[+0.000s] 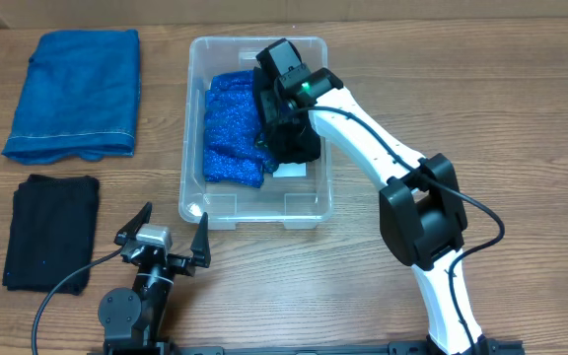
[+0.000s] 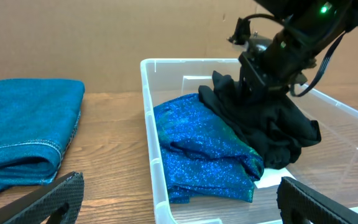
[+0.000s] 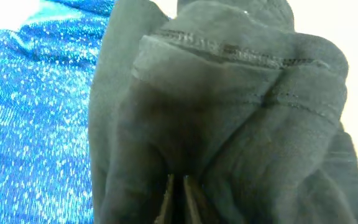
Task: Pack container
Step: 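Press and adjust the black cloth inside the container with the right gripper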
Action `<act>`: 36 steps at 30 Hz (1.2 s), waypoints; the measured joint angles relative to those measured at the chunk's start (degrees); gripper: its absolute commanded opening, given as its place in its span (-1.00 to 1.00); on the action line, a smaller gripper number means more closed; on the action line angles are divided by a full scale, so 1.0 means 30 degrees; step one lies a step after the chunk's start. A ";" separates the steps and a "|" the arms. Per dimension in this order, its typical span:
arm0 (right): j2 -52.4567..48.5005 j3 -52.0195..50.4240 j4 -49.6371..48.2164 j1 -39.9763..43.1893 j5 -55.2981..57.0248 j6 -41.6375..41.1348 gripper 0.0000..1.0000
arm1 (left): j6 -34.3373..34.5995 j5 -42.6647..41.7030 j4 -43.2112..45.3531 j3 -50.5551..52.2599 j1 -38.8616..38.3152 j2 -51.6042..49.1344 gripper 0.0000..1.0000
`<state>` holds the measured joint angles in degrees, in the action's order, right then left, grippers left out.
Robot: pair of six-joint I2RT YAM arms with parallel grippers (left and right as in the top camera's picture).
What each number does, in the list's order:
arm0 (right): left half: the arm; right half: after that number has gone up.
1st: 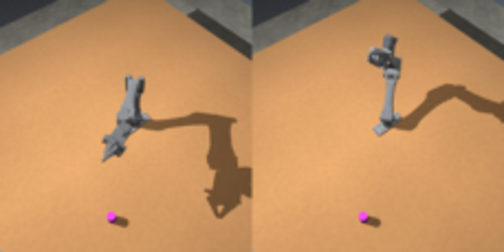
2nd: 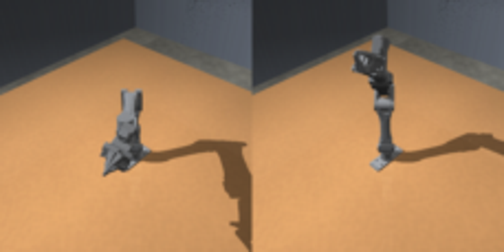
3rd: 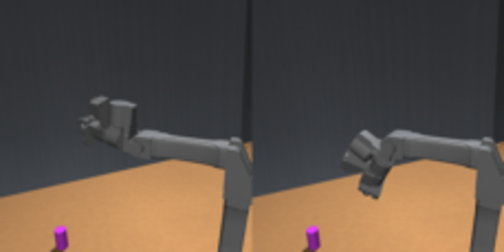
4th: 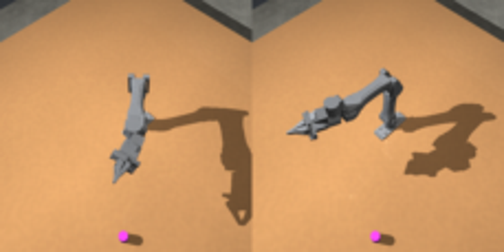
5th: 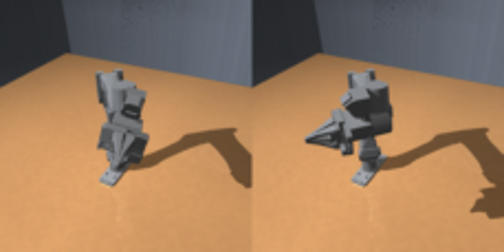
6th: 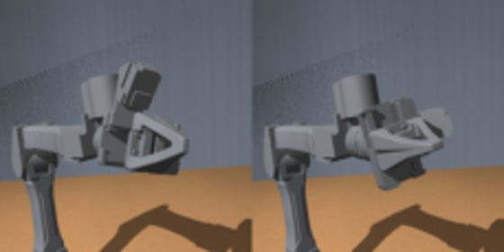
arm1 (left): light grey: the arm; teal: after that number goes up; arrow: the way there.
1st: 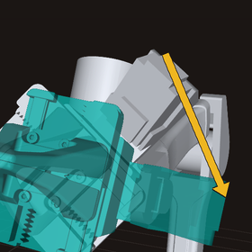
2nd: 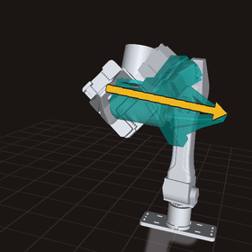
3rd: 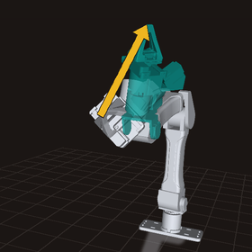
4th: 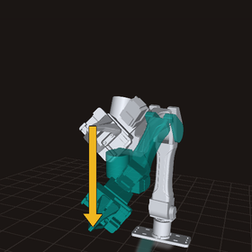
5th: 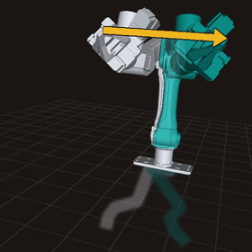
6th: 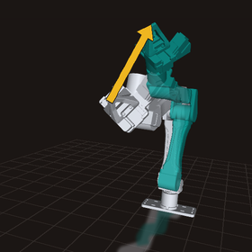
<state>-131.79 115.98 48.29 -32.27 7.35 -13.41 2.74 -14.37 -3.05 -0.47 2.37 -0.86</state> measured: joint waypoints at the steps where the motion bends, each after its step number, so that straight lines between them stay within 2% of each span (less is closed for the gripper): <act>1: 0.0138 0.0138 0.0372 0.0000 0.0160 0.0022 -0.57 | 0.0000 0.0000 0.0000 0.0000 0.0000 0.0000 1.00; 13: 0.3089 0.1209 0.4779 0.0000 -0.0015 -0.0058 -0.56 | 0.0000 0.0000 0.0000 0.0000 0.0000 0.0007 1.00; 30: 0.2892 -0.3599 0.2018 0.0000 -0.1479 -0.0947 -0.57 | 0.0000 0.0000 0.0000 0.0000 0.0000 0.0000 1.00; 36: 0.2892 -0.4073 0.1282 -0.0007 -0.1472 -0.0954 -0.58 | 0.0000 0.0000 0.0000 0.0000 0.0000 0.0000 0.99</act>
<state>-123.11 103.77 52.14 -32.29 2.94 -16.27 2.74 -14.37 -3.05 -0.47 2.37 -0.86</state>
